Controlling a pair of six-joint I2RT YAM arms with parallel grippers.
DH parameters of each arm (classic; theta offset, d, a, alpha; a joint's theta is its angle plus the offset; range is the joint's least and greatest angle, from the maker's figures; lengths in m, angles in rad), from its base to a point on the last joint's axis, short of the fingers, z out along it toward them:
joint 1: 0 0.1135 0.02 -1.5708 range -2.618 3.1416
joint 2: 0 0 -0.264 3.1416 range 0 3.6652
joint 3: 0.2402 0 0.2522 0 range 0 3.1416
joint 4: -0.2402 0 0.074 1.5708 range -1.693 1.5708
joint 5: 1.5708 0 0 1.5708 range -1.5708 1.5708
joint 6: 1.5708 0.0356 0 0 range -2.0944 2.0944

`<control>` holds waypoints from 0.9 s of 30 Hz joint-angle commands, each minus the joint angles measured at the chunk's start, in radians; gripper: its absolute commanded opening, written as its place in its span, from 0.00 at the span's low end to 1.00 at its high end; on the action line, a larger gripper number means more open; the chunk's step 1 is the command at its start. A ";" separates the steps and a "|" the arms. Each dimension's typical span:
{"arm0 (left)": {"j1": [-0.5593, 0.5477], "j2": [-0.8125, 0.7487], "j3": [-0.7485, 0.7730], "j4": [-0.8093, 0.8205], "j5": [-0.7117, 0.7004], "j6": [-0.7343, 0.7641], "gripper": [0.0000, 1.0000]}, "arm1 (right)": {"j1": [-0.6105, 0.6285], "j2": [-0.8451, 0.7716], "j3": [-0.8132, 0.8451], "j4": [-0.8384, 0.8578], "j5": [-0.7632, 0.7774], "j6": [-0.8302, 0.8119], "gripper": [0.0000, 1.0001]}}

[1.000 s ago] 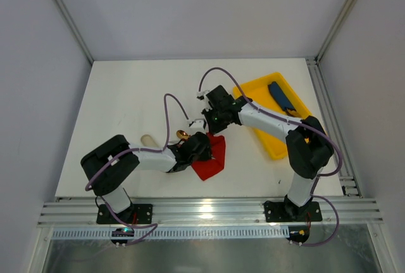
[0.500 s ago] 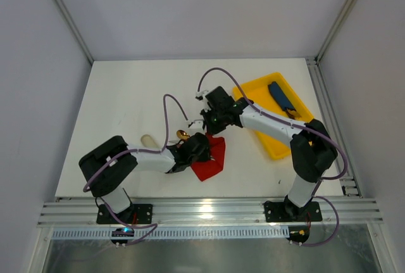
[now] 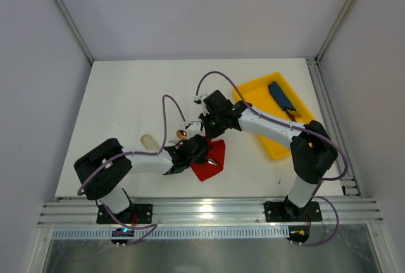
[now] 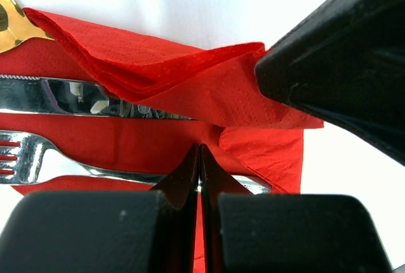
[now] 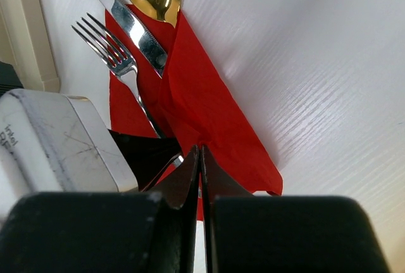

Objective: Place the utensils on the paper napkin and roll it up
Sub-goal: Roll the napkin at the center of the board.

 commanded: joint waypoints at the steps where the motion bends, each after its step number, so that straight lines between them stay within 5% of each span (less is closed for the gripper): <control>1: -0.013 -0.051 0.011 0.034 -0.023 0.030 0.00 | 0.038 -0.039 -0.016 0.028 -0.033 0.015 0.04; 14: -0.020 -0.141 0.003 0.040 -0.035 0.032 0.00 | 0.066 -0.048 -0.016 0.025 -0.015 0.059 0.04; 27: -0.062 -0.332 -0.183 0.056 -0.010 -0.001 0.00 | 0.069 -0.082 -0.056 0.049 -0.046 0.065 0.04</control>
